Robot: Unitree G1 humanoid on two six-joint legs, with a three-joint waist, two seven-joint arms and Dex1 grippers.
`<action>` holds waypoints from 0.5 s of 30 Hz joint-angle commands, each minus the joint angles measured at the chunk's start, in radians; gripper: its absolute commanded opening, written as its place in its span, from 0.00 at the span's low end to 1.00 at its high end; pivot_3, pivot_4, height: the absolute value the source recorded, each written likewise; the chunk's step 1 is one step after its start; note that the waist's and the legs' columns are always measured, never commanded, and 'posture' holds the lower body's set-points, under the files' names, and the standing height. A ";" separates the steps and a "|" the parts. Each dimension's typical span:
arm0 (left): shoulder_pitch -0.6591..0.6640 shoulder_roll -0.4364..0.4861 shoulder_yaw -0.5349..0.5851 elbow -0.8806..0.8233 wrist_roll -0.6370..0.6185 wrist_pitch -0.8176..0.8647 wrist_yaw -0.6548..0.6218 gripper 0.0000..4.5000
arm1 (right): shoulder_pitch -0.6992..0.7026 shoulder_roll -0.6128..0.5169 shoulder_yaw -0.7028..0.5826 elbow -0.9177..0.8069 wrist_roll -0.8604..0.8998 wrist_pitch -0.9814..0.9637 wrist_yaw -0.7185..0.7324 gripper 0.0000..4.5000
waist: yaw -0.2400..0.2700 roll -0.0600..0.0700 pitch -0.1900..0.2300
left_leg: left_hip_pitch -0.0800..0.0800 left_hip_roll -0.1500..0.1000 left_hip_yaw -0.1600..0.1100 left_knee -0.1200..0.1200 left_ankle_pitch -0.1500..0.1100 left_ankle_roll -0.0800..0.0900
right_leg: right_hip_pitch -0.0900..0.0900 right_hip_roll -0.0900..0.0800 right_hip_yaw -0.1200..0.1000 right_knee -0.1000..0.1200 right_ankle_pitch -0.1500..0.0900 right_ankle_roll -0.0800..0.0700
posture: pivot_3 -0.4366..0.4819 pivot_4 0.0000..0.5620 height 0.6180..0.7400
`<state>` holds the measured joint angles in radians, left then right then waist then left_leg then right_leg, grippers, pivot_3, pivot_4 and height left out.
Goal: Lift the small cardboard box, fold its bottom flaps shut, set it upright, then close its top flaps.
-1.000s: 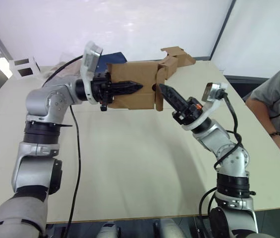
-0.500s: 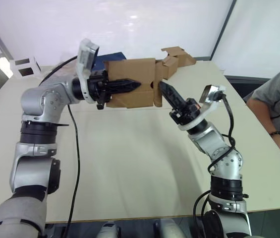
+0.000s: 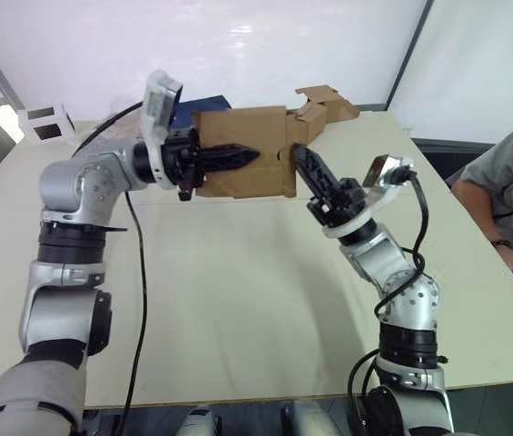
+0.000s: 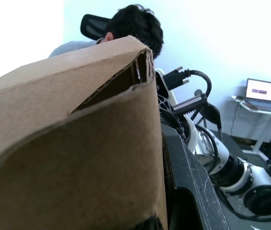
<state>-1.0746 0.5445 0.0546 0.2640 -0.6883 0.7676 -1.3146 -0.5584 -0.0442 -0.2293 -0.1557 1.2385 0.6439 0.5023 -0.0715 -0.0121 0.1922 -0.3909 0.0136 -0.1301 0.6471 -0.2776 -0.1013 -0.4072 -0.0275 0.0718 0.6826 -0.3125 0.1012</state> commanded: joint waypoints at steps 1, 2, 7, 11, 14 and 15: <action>-0.022 -0.008 0.024 -0.028 -0.014 -0.027 0.005 0.00 | -0.015 0.038 0.021 -0.035 0.021 -0.015 -0.013 0.16 | 0.001 0.000 0.000 | 0.000 0.000 0.000 0.000 0.000 0.000 | 0.000 0.000 0.000 0.000 0.000 0.000 | 0.48 0.27 1.00; -0.023 -0.010 0.024 -0.027 -0.014 -0.030 0.006 0.00 | -0.015 0.052 0.024 -0.035 0.024 -0.017 -0.018 0.16 | 0.001 0.000 0.000 | 0.000 0.000 0.000 0.000 0.000 0.000 | 0.000 0.000 0.000 0.000 0.000 0.000 | 0.48 0.27 1.00; -0.027 -0.019 0.021 -0.016 -0.006 -0.047 0.016 0.00 | -0.015 0.111 0.028 -0.034 0.045 -0.032 -0.045 0.16 | 0.000 0.000 0.000 | 0.000 0.000 0.000 0.000 0.000 0.000 | 0.000 0.000 0.000 0.000 0.000 0.000 | 0.48 0.27 1.00; -0.023 -0.023 0.019 -0.014 0.001 -0.062 0.022 0.00 | -0.002 0.160 0.033 -0.038 0.064 -0.050 -0.076 0.16 | 0.000 0.000 0.000 | 0.000 0.000 0.000 0.000 0.000 0.000 | 0.000 0.000 0.000 0.000 0.000 0.000 | 0.48 0.27 1.00; -0.029 -0.022 0.022 -0.006 0.003 -0.067 0.026 0.00 | 0.034 0.128 0.056 -0.059 0.016 -0.037 -0.067 0.16 | 0.002 0.000 0.000 | 0.000 0.000 0.000 0.000 0.000 0.000 | 0.000 0.000 0.000 0.000 0.000 0.000 | 0.48 0.27 1.00; -0.031 -0.021 0.023 -0.004 0.003 -0.067 0.025 0.00 | 0.044 0.116 0.061 -0.063 0.007 -0.033 -0.063 0.16 | 0.002 0.000 0.000 | 0.000 0.000 0.000 0.000 0.000 0.000 | 0.000 0.000 0.000 0.000 0.000 0.000 | 0.48 0.27 1.00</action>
<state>-1.0745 0.5247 0.0548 0.2764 -0.6771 0.7252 -1.2941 -0.5223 0.0807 -0.2097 -0.1786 1.2656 0.5901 0.4292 -0.0696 -0.0119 0.1922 -0.3910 0.0134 -0.1302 0.6469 -0.2775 -0.1014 -0.4074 -0.0277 0.0718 0.6825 -0.3125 0.1012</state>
